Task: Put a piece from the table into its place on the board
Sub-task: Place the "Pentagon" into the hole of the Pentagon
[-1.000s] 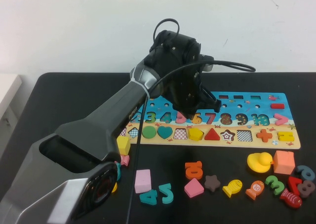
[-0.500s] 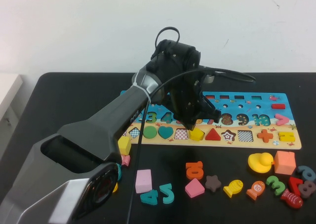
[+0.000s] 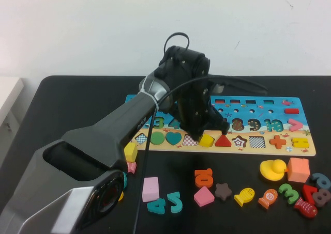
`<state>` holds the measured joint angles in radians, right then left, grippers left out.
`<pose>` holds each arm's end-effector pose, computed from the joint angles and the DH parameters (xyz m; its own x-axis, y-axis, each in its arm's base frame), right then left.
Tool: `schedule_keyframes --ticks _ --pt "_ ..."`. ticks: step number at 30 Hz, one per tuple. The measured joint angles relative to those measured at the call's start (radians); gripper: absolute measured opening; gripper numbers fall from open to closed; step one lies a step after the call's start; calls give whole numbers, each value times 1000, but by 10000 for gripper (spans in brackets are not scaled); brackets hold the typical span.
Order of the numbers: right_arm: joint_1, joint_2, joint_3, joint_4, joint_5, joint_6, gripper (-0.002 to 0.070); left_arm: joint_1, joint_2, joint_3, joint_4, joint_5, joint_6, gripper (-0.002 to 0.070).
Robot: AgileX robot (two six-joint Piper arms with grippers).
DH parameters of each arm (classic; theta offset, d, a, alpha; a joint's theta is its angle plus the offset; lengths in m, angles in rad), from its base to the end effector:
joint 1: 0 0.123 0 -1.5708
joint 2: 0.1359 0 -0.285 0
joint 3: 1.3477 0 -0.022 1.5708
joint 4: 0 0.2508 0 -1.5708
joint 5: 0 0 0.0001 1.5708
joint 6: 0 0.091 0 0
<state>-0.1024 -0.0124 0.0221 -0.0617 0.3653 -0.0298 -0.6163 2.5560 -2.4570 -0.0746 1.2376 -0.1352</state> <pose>0.0523 -0.0074 0.1736 -0.2914 -0.0578 -0.9548 0.0981 0.9911 -0.0900 0.4340 -0.3153 0.1798 -0.8587 0.4139 -0.3021 0.4642 0.8781 -0.1163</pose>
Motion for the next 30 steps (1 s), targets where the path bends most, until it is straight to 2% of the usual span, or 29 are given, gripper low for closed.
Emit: schedule_keyframes --ticks 30 --pt "0 0 0 0 0 0 18 0 0 43 -60 -8 9 0"
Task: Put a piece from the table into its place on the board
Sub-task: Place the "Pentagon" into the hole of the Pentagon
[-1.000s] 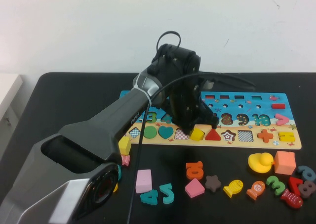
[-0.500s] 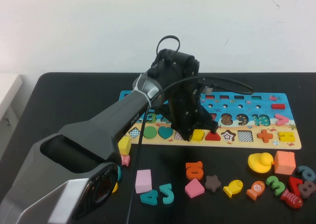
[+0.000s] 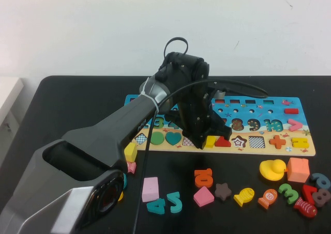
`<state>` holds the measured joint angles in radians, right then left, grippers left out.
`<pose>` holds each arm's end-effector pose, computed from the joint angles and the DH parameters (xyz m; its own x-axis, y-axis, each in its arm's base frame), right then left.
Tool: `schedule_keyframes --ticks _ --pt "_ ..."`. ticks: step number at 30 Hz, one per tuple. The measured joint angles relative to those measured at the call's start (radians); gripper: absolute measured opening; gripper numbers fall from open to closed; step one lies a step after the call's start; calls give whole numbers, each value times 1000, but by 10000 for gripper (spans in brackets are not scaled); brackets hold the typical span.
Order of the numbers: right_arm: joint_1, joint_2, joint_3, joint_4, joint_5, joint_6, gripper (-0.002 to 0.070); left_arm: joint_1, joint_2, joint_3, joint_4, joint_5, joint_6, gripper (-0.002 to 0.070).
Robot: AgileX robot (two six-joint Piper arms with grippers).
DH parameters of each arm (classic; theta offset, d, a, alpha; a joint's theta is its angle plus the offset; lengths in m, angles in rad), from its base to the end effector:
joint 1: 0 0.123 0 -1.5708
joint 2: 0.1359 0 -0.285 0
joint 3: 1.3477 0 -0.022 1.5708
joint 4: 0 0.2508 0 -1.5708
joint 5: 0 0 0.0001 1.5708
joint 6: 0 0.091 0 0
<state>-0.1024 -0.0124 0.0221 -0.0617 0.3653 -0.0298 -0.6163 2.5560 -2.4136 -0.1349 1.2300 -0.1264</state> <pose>0.0523 -0.0074 0.1736 -0.2914 -0.0578 -0.9548 0.0981 0.9911 -0.0900 0.4290 -0.3180 0.1685 -0.8738 0.4112 -0.2595 0.4602 0.8717 -0.1684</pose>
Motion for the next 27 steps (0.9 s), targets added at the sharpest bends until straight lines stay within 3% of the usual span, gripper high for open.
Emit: schedule_keyframes --ticks 27 --pt "0 0 0 0 0 0 19 0 14 -104 -78 -15 -5 0"
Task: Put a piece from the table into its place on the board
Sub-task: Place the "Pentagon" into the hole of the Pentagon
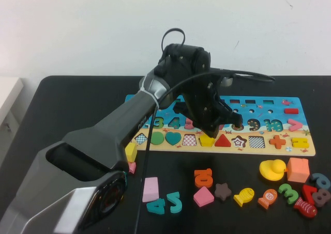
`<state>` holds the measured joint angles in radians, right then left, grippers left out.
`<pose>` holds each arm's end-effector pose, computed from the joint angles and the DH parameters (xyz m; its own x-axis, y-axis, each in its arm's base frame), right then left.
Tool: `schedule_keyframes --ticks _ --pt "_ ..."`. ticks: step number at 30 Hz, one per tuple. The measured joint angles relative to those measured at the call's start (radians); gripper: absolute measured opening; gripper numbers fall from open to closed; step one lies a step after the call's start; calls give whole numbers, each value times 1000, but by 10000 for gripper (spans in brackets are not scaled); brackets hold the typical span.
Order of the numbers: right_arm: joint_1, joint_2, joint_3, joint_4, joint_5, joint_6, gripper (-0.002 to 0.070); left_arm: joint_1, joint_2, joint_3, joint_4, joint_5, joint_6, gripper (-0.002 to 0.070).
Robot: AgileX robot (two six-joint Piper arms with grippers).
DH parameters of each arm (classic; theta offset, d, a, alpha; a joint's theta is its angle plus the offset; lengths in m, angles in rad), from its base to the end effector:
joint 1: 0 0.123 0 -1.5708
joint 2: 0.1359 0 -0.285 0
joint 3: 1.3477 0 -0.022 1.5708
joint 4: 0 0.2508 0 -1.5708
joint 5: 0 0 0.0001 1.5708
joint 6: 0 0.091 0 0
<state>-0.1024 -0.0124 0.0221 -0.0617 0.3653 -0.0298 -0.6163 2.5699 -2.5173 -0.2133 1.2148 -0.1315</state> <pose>0.0523 -0.0074 0.1736 -0.2914 -0.0578 -0.9548 0.0981 0.9911 -0.0900 0.4324 -0.3285 0.1917 -0.8654 0.3663 -0.3419 0.4614 0.8487 -0.2586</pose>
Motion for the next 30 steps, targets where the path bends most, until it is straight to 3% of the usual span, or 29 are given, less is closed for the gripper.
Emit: schedule_keyframes --ticks 30 --pt "0 0 0 0 0 0 18 -6 34 0 17 -44 -2 0"
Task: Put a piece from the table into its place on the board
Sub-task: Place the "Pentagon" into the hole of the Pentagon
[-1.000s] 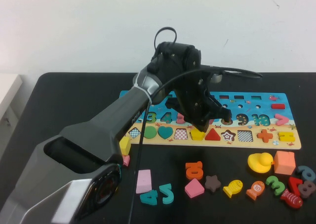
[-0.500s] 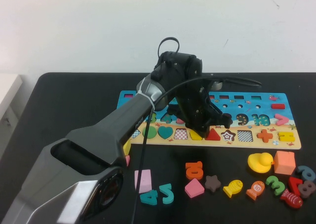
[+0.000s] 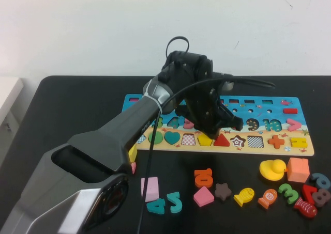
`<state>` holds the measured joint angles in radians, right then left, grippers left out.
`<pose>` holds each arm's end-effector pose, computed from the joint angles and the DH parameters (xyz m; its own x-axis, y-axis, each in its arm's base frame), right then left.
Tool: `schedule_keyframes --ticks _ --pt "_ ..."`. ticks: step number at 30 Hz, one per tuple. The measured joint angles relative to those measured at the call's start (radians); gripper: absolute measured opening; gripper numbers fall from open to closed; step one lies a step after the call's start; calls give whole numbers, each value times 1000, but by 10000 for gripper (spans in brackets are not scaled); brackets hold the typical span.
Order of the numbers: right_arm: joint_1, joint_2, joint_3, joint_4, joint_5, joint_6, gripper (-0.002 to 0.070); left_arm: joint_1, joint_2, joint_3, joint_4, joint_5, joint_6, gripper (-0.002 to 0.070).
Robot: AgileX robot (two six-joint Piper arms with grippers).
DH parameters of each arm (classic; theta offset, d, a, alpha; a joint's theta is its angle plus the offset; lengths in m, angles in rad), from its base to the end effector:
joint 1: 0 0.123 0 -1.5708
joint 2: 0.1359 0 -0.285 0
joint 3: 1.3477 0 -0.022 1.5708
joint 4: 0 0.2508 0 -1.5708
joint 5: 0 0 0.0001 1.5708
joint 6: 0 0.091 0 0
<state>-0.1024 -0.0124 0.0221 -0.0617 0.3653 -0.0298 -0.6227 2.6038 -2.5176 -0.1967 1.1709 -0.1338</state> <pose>0.0523 -0.0074 0.1736 -0.2914 -0.0578 -0.9548 0.0981 0.9911 -0.0900 0.4360 -0.3332 0.1745 -0.8615 0.3647 -0.3532 0.4613 0.8528 -0.2448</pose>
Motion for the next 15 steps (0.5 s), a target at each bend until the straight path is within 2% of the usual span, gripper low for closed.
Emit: schedule_keyframes --ticks 15 --pt "0 0 0 0 0 0 18 0 -13 -23 69 23 2 0"
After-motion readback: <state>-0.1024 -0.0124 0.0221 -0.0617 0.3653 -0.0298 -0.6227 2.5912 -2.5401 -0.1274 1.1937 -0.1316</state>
